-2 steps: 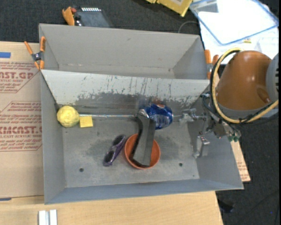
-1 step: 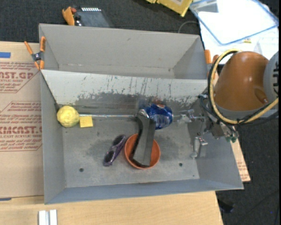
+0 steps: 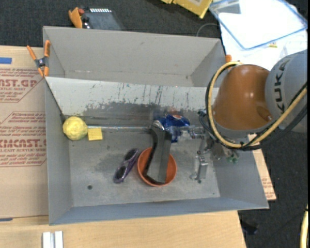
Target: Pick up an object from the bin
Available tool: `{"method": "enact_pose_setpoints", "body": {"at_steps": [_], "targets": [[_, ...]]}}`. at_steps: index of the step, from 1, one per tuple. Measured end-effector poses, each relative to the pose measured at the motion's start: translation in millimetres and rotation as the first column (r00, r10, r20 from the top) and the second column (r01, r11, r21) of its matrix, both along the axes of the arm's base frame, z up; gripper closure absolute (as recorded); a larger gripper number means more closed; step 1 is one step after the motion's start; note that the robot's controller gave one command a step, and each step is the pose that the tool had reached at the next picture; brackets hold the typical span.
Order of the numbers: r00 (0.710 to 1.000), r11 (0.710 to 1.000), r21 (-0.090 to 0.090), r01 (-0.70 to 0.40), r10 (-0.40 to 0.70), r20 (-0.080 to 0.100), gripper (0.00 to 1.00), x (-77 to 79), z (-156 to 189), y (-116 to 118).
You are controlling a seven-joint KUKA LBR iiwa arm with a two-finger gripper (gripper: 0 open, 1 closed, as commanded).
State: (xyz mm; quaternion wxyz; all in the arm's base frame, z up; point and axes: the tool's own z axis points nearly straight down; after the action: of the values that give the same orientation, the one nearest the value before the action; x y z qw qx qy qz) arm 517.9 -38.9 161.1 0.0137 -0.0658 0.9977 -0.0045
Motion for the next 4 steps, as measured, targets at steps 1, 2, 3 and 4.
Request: {"method": "enact_pose_setpoints", "body": {"at_steps": [1, 2, 3, 4], "targets": [[0.996, 0.996, 0.001, 0.089, -0.089, 0.003, 0.00, 20.8, -19.3, 26.2], [1.000, 1.000, -0.001, 0.029, -0.029, 0.002, 0.00, 31.3, -27.1, 42.9], [0.992, 0.992, -0.005, -0.123, 0.123, 0.004, 0.00, 37.5, -58.8, 45.9], [1.000, 1.000, 0.000, 0.030, -0.030, 0.003, 0.00, 30.7, -83.5, 41.7]]}}
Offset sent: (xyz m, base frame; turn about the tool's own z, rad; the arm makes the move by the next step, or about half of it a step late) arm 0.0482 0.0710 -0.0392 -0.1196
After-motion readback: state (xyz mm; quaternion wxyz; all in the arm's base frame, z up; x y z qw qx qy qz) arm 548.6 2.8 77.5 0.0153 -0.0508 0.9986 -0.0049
